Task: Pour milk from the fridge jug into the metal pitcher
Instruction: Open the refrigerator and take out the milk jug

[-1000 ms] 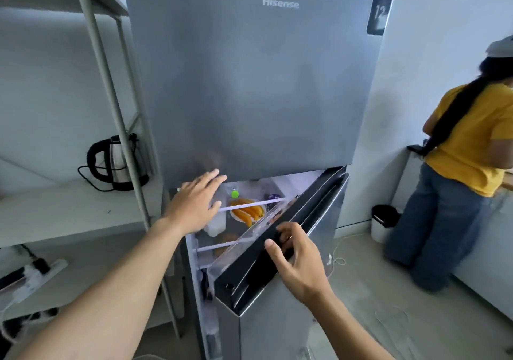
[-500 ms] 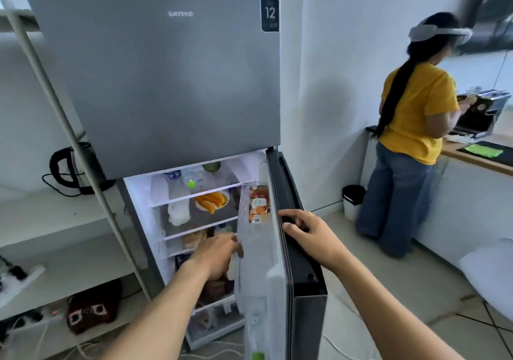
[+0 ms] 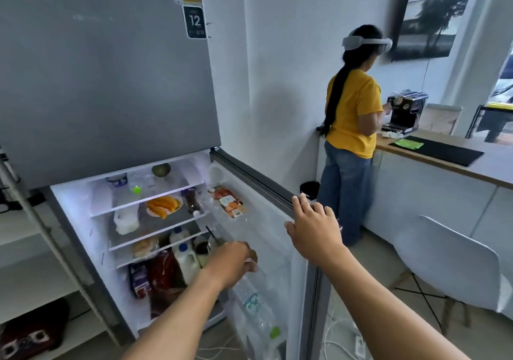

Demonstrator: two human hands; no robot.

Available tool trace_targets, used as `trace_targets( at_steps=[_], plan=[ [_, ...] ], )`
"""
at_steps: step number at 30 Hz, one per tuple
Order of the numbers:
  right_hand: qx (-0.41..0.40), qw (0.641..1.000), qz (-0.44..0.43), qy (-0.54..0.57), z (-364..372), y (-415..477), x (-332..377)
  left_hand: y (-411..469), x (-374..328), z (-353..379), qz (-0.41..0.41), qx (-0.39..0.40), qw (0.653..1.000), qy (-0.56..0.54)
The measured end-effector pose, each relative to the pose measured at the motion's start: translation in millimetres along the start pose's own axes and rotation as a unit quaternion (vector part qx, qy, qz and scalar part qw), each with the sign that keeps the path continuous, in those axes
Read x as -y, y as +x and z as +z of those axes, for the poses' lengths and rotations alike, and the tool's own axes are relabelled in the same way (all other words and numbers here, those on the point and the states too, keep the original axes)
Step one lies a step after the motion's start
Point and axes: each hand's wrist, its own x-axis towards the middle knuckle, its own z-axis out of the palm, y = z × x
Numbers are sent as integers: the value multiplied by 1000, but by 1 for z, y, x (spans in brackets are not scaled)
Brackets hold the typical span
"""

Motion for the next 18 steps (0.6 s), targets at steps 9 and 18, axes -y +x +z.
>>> trace_targets(
  at_steps=[9, 18],
  plan=[
    [-27, 999, 10, 31, 12, 9, -48, 39, -47, 26, -15, -75, 997, -5],
    [-23, 999, 13, 47, 12, 17, -60, 42, -51, 39, -2, -117, 993, 1]
  ],
)
